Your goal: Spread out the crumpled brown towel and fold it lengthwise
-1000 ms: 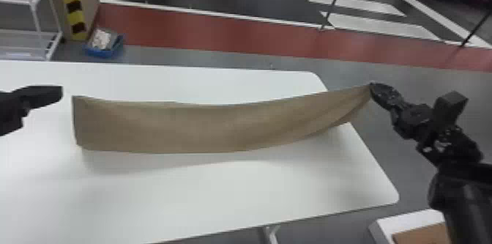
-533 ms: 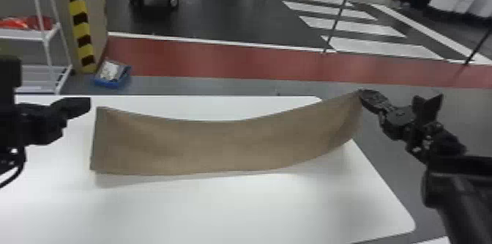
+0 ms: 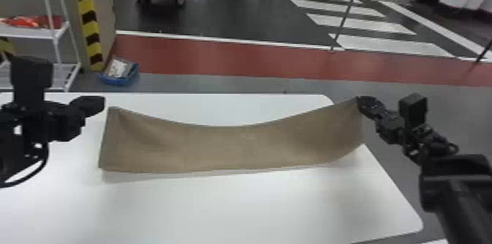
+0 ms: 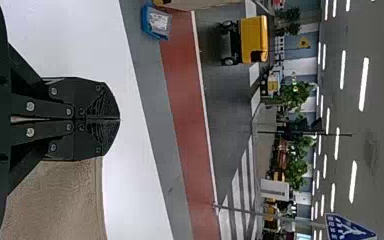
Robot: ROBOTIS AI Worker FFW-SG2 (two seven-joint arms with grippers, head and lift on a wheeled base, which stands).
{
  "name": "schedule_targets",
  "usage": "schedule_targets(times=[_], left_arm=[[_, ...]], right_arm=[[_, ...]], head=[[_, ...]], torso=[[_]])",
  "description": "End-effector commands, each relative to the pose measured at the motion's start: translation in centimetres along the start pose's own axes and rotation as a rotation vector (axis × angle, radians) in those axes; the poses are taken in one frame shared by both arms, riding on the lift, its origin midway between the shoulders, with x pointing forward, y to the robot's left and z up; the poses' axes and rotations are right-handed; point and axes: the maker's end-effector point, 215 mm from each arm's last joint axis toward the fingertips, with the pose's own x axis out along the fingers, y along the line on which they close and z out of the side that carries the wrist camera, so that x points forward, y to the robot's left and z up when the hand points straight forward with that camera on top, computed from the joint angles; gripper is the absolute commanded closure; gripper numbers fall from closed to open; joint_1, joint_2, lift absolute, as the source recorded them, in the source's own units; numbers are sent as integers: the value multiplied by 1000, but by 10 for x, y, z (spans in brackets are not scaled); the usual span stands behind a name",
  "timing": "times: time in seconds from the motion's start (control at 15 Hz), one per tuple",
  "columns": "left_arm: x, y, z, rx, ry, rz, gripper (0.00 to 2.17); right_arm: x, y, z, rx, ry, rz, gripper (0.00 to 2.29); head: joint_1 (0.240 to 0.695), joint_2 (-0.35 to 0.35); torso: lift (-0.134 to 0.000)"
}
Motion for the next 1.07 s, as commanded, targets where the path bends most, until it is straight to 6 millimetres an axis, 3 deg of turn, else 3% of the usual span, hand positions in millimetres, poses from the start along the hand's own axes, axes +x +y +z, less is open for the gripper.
schedule_targets(times=[0.0,0.13,0.47,0.53,0.6,0.67,0.73,1.0], left_arm=[[6,-3,-7,19,7,7,1440],[10,-7,-10,74,9,25,1440],[16,-12,-24,116,22,38,1436],[16,-13,-24,119,23,37,1436],[16,-13,-26,136,27,46,1187],[17,-15,-30,159,34,49,464],[16,-14,-32,180,36,62,-2],[15,2,-19,254,-16,139,-2]], right_arm=[[3,7,-7,-18,19,1,1156],[4,3,-13,-27,39,-30,1001],[10,-5,-41,-54,131,-72,994],[10,-6,-45,-64,142,-86,778],[11,-7,-45,-74,139,-109,282],[12,-9,-43,-78,134,-131,-2],[12,-11,-39,-80,124,-142,-2],[13,-15,-33,-76,105,-159,56]], head=[[584,-269],[589,-269],[603,-282],[605,-287],[609,-295],[610,-298],[610,-300],[608,-291]], torso=[[-120],[-120],[-120],[-120],[-120],[-120],[-120],[-120]])
